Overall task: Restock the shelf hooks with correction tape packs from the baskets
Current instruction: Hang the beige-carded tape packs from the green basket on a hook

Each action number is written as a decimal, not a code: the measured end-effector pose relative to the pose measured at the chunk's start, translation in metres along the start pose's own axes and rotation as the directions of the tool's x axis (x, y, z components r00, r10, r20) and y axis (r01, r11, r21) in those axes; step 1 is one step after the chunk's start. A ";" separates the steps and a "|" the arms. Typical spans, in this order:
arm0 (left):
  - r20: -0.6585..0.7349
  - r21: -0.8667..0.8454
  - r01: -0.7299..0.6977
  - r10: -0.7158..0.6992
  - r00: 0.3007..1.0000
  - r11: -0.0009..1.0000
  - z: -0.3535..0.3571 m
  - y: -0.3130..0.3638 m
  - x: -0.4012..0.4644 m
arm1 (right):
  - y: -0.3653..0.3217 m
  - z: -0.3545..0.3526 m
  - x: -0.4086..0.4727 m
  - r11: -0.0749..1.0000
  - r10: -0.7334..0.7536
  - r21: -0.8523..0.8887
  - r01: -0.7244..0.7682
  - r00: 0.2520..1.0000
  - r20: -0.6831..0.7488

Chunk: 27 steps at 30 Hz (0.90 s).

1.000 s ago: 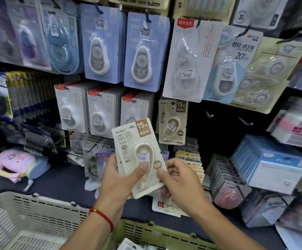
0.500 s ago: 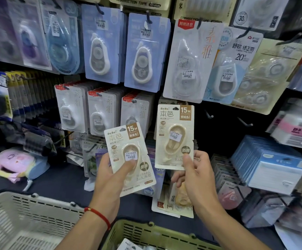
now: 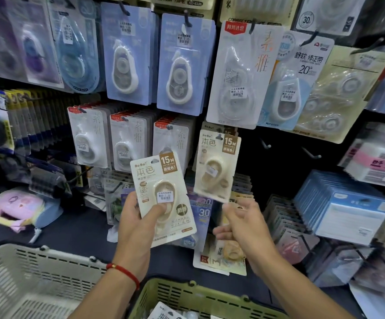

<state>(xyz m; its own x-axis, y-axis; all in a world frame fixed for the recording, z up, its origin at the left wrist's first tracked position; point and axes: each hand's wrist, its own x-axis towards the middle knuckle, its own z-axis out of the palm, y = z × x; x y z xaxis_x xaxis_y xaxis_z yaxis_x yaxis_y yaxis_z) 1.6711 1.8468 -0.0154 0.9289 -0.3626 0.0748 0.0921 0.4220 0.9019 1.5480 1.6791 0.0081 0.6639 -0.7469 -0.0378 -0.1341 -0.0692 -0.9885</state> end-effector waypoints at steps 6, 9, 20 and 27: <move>0.145 0.039 -0.034 0.028 0.989 0.999 0.010 -0.008 -0.005 | 0.001 0.007 -0.011 0.961 -0.140 -0.176 0.213 0.925 0.353; 0.225 0.039 -0.039 0.029 0.974 0.998 0.013 -0.006 -0.009 | 0.003 0.014 -0.015 0.943 -0.257 -0.103 0.316 0.890 0.376; 0.358 0.097 -0.097 0.056 0.932 0.991 0.011 -0.009 -0.009 | -0.008 0.007 -0.008 0.928 -0.371 0.045 0.370 0.929 0.012; 0.374 0.044 -0.102 0.078 0.924 0.994 0.014 -0.007 -0.011 | -0.022 0.007 -0.011 0.933 -0.336 0.142 0.329 0.942 0.021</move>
<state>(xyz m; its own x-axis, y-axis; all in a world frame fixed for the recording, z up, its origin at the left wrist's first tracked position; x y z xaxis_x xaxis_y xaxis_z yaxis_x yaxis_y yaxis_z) 1.6556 1.8362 -0.0169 0.7319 -0.6127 0.2983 -0.0187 0.4195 0.9076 1.5490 1.6935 0.0288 0.6856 -0.6664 0.2930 0.1977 -0.2170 -0.9560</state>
